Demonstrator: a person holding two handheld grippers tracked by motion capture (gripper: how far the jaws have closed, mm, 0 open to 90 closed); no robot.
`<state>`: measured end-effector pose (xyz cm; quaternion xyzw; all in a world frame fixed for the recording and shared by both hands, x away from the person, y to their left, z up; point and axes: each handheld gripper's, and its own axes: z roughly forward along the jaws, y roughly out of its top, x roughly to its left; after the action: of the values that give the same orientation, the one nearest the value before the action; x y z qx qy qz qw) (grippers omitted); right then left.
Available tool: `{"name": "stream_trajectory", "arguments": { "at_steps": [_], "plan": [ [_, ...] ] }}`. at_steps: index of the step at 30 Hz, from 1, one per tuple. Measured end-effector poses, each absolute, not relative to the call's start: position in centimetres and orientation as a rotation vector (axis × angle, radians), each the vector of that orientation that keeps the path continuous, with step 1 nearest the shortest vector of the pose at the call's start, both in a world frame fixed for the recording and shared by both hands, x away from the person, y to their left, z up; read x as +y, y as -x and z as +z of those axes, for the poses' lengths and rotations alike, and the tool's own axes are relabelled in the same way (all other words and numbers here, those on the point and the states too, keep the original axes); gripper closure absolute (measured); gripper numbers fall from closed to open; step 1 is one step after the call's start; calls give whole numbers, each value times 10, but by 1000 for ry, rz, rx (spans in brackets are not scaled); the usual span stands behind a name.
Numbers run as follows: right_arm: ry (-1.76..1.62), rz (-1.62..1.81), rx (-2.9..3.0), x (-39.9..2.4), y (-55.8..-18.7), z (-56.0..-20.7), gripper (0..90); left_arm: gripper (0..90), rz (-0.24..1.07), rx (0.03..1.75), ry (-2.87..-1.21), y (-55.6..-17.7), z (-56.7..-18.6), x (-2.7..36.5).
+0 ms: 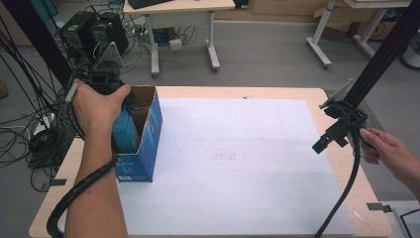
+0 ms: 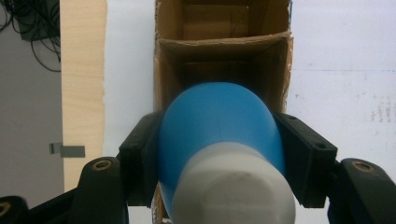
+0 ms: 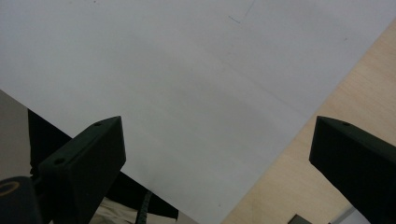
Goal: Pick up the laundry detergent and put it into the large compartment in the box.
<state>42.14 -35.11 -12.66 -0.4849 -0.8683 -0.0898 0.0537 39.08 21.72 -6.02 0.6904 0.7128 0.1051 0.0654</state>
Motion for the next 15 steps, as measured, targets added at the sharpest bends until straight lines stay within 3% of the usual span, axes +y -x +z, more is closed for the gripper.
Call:
{"name": "stream_trajectory", "arguments": {
  "at_steps": [15],
  "plan": [
    [1473,-278,-2628,-354,-422,-129,35,378,328,2138,-2132,-393,-86,215]
  ]
}}
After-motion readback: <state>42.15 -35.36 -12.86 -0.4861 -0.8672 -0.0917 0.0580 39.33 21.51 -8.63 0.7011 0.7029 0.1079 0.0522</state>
